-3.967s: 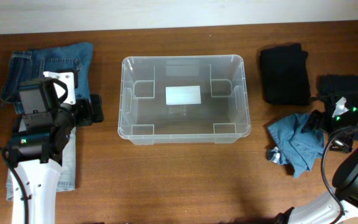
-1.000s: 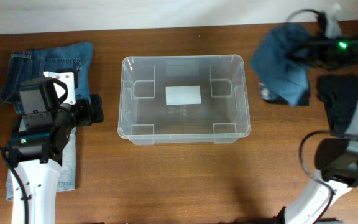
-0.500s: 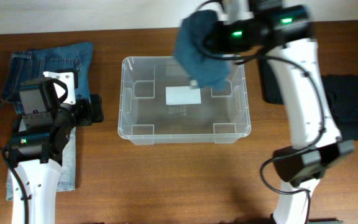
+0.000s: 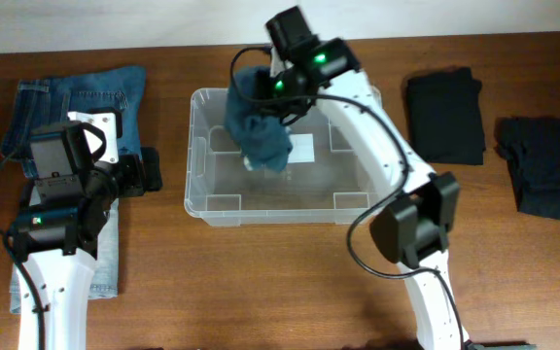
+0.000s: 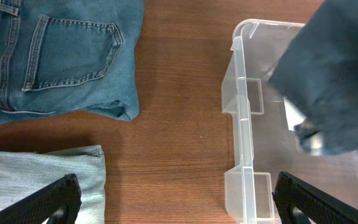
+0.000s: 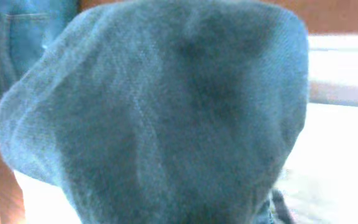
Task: Pack container
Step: 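Carry the denim shirt with the right gripper into the container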
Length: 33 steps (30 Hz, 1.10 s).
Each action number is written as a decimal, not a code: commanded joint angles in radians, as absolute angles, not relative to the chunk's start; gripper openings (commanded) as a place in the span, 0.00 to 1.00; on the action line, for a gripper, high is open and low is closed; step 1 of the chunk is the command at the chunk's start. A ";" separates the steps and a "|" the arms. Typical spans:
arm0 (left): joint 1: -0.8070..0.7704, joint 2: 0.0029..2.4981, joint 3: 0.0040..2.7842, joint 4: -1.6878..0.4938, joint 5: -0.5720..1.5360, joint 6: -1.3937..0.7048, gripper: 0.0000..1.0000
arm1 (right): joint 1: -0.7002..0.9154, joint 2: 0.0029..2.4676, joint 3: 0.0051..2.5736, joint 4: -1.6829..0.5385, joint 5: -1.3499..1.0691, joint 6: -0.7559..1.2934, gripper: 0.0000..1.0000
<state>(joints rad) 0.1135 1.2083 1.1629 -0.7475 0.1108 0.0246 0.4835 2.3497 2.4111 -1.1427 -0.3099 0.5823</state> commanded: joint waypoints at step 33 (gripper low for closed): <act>0.116 1.212 1.163 -0.745 0.104 0.015 0.99 | 0.597 2.371 2.197 -1.023 -0.259 0.926 0.07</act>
